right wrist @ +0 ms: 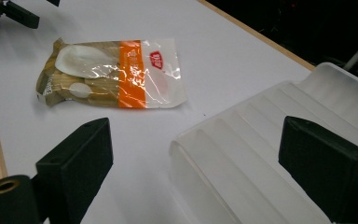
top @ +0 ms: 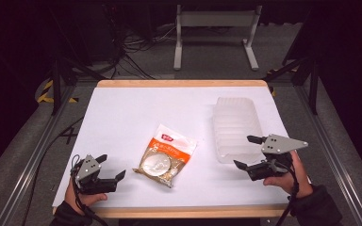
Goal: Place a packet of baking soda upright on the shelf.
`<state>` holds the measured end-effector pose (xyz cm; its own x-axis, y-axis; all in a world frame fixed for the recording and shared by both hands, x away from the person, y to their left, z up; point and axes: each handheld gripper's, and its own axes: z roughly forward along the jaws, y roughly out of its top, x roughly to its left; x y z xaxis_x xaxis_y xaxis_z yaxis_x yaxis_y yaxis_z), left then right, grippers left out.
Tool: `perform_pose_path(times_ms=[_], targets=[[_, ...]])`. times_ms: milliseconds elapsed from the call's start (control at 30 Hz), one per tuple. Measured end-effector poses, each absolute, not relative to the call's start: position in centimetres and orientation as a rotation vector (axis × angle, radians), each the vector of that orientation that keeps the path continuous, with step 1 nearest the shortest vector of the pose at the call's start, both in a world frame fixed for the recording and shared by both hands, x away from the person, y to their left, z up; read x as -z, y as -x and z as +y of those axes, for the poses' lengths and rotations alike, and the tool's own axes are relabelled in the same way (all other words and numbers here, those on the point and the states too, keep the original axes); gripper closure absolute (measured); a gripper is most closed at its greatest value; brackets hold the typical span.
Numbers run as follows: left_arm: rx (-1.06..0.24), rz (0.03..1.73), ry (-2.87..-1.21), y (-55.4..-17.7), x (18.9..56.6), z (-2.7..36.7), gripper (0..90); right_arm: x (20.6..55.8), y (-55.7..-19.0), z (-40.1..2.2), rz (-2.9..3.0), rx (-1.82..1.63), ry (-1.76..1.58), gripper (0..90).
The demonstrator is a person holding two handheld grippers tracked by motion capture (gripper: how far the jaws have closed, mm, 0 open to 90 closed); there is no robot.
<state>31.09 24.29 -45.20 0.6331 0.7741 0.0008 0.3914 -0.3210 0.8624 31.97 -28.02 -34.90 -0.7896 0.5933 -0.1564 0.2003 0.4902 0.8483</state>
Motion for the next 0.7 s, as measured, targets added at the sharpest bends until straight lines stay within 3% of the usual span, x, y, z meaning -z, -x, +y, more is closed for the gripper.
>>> perform_pose_path(times_ms=[200, 700], targets=[[-0.517, 0.914, -1.947, -31.1, 45.2, 24.2, 10.2, 35.6, -32.9, -25.3, 2.387, -1.216, -0.606, 16.0], [-0.509, 0.887, -1.955, -31.1, 45.1, 24.0, 10.1, 36.8, -37.8, -15.6, 2.658, -1.115, -0.56, 16.0]])
